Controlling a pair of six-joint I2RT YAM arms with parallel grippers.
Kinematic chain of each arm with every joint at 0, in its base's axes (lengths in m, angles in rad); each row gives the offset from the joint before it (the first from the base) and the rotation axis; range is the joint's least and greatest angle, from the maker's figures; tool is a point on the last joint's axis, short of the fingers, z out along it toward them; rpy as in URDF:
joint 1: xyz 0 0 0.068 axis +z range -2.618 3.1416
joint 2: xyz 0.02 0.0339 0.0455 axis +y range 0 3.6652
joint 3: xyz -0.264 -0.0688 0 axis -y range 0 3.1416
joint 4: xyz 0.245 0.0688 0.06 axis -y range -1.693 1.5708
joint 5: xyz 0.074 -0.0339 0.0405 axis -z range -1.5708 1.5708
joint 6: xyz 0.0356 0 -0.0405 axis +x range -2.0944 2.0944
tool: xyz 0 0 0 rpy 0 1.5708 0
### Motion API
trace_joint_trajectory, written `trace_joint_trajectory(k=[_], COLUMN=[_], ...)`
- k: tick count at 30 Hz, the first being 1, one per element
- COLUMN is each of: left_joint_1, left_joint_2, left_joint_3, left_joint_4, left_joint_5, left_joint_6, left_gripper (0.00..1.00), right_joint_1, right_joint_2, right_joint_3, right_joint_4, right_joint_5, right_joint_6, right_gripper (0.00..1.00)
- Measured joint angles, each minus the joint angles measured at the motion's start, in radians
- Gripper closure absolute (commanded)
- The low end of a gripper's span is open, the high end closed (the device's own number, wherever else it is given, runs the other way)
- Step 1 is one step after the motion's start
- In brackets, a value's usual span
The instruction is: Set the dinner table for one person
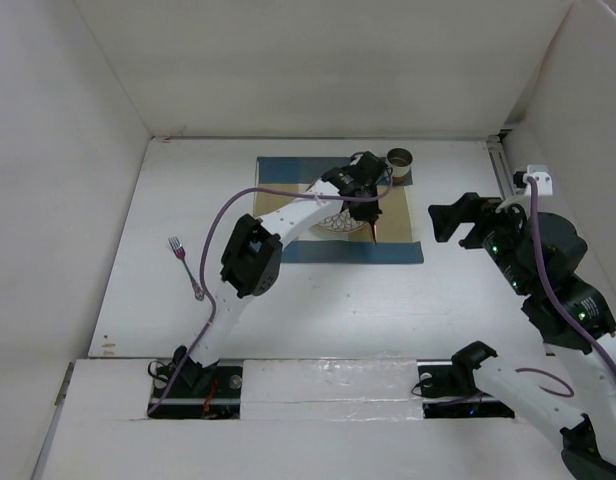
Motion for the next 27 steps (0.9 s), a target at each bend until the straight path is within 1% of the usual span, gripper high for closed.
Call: trace_joint_trajectory(k=[14,27], left_joint_1=[-0.006,-0.018], left_joint_2=[0.051,0.145], left_joint_3=[0.014,0.014], left_joint_4=[0.159,0.240], left_joint_5=[0.126,0.201], left_joint_6=[-0.022,-0.071], left_gripper=[1.00,1.00], right_joint_1=[-0.008,-0.008], right_joint_2=[-0.009,-0.020], right_joint_3=[0.000,-0.001], right_joint_4=[-0.029,-0.041], right_joint_5=[0.014,0.018], right_joint_6=[-0.003,-0.003], right_gripper=[0.00,0.00])
